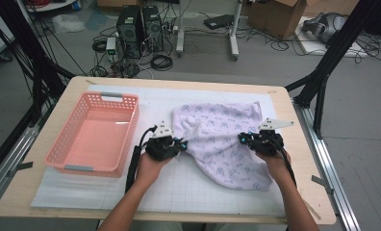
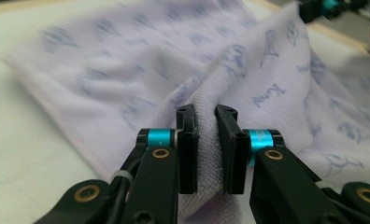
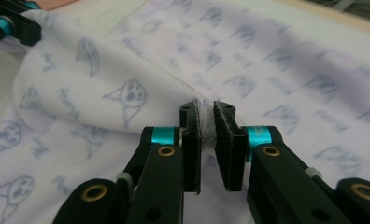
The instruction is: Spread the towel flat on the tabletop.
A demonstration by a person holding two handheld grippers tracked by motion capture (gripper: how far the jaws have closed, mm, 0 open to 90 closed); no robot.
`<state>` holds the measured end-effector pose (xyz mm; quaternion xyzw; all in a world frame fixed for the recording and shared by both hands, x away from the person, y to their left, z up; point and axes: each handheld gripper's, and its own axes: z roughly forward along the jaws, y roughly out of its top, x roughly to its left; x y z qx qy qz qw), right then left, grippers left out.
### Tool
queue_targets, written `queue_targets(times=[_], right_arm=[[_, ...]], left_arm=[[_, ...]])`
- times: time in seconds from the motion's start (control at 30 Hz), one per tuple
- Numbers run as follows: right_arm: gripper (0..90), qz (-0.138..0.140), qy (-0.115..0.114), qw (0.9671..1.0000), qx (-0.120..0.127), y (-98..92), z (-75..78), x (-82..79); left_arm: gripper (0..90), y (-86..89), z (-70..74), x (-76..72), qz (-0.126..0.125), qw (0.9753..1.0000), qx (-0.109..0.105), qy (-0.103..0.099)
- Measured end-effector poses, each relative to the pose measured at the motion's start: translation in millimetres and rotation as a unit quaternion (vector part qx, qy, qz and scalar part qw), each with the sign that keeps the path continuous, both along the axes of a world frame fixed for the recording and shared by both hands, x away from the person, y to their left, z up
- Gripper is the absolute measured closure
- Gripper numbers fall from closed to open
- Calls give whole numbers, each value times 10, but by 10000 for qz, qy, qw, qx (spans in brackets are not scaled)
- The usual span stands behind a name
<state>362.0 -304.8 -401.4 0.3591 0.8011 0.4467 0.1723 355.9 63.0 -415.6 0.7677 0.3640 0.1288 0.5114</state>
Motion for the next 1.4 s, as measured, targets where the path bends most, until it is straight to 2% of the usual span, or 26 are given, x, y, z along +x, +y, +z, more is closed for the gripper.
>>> queue_targets(times=[0.03, 0.1, 0.17, 0.23, 0.3, 0.33, 0.4, 0.43, 0.47, 0.5, 0.53, 0.6, 0.63, 0.7, 0.73, 0.8, 0.87, 0.97, 1.1, 1.17, 1.2, 1.27, 1.3, 1.37, 1.4], right_arm=[[812, -128, -20, 9999, 36, -3, 22, 52], [813, -347, -117, 9993, 68, 9, 52, 154], [814, -577, -207, 9981, 3, 44, 70, 254], [816, -856, -293, 9959, -72, 80, 89, 353], [817, -1117, -441, 9927, -95, 102, 108, 438], [817, -1228, -444, 9914, -86, 109, 117, 479], [817, -1399, -553, 9886, -57, 120, 120, 548], [817, -1459, -512, 9880, -3, 126, 116, 575], [817, -1522, -474, 9872, 4, 132, 109, 602], [818, -1605, -492, 9858, -32, 138, 103, 625], [819, -1702, -520, 9840, -67, 133, 97, 646], [819, -1946, -572, 9791, -173, 91, 90, 689], [819, -2154, -580, 9745, -246, 55, 88, 710], [817, -2597, -560, 9638, -208, -44, 76, 732], [811, -2736, -504, 9604, -147, -93, 63, 739], [759, -2725, -282, 9617, 43, -155, 28, 753], [683, -2652, -196, 9640, -26, -158, 27, 736], [645, -2494, -299, 9679, 67, -152, 66, 634], [633, -2187, -415, 9749, -87, -178, 130, 428], [633, -2078, -452, 9771, -35, -224, 153, 308], [622, -2029, -433, 9782, -1, -249, 163, 250], [623, -1891, -484, 9807, 64, -300, 171, 134], [622, -1839, -491, 9817, 65, -318, 166, 79], [620, -1772, -466, 9831, 48, -357, 134, -14], [620, -1732, -432, 9839, 71, -373, 110, -58]], left_arm=[[787, 1, 11, 58, 122, 9999, -76, -22], [785, -29, 30, 174, 320, 9995, -60, -5], [786, -84, 44, 264, 554, 9984, -57, -88], [788, -145, 48, 352, 728, 9972, -65, -148], [791, -201, 17, 413, 918, 9952, -118, -317], [791, -220, -17, 446, 995, 9944, -211, -297], [786, -251, -84, 519, 1051, 9942, -204, -124], [776, -260, -111, 540, 1091, 9937, -245, -103], [740, -261, -131, 558, 1167, 9925, -356, -62], [660, -257, -143, 571, 1224, 9913, -479, 27], [607, -249, -149, 576, 1208, 9910, -570, 72], [494, -239, -140, 566, 1191, 9917, -483, 74], [467, -227, -129, 553, 1092, 9930, -435, 73], [441, -210, -100, 513, 942, 9952, -275, 18], [447, -201, -90, 484, 852, 9961, -247, -33], [502, -205, -72, 440, 607, 9981, -17, -98], [518, -226, -93, 414, 486, 9984, 226, -164], [512, -269, -154, 433, 481, 9983, 336, -14], [462, -369, -267, 494, 587, 9966, 583, -30], [448, -406, -331, 523, 603, 9963, 609, 58], [451, -431, -348, 529, 610, 9957, 693, 101], [525, -461, -345, 511, 458, 9954, 847, 2], [581, -476, -346, 503, 346, 9953, 909, 16], [716, -518, -353, 494, 113, 9934, 1132, 176], [741, -520, -341, 485, 101, 9933, 1125, 228]])
